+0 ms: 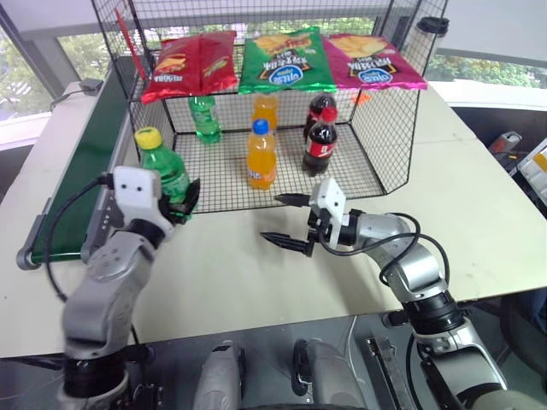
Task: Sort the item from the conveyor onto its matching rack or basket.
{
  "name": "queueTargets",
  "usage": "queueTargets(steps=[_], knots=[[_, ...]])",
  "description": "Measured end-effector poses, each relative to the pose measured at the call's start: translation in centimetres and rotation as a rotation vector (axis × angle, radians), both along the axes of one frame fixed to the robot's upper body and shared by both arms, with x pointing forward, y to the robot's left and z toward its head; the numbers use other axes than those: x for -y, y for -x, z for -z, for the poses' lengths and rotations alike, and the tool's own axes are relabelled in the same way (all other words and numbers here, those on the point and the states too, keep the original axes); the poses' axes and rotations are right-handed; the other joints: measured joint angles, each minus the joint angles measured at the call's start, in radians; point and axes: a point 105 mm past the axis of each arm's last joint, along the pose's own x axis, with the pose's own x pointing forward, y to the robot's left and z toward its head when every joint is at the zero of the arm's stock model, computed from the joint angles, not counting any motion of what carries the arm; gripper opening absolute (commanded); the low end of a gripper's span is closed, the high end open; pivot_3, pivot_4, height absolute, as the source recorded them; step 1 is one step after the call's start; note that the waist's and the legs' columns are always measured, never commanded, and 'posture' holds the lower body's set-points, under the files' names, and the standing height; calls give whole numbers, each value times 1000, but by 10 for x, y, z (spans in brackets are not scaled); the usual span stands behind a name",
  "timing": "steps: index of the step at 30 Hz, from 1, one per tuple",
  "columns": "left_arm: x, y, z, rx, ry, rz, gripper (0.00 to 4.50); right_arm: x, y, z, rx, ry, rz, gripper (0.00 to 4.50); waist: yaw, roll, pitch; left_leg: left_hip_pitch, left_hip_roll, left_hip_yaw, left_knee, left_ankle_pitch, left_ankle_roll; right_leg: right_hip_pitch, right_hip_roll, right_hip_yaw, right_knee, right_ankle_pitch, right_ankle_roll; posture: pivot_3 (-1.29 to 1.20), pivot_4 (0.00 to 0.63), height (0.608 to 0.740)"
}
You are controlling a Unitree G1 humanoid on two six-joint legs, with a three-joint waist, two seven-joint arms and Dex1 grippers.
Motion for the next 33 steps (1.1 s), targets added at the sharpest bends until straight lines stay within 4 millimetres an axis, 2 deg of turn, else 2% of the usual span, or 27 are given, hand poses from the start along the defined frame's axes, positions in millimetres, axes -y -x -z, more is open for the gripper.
queueTargets(steps=[3,9,21,24,25,33], knots=[[11,-15,3,21,-6,-2,2748,4,-7,4,18,45,61,4500,1,0,0,0,0,0,0,0,0,0,0,0,0,0,0,0,150,740],[21,-44,21,4,-13,-23,2748,12,-18,16,-5,107,150,4500,0,0,0,0,0,1,0,0,0,0,0,0,0,0,0,0,150,740],[19,-79,37,9,-52,-62,2748,14,-20,21,-28,135,181,4500,0,0,0,0,0,1,0,0,0,0,0,0,0,0,1,0,150,740],[17,-83,38,13,-50,-75,4221,14,-20,21,-36,138,182,4500,0,0,0,0,0,1,0,0,0,0,0,0,0,0,1,0,150,740],[17,-84,38,19,-45,-76,4398,14,-20,22,-39,139,182,4500,0,0,0,0,0,1,0,0,0,0,-1,0,0,0,1,0,150,740],[18,-79,23,75,-36,-66,4398,13,-19,22,-45,140,167,4500,-1,0,0,0,0,1,0,0,0,0,-1,0,0,0,1,0,150,740]])
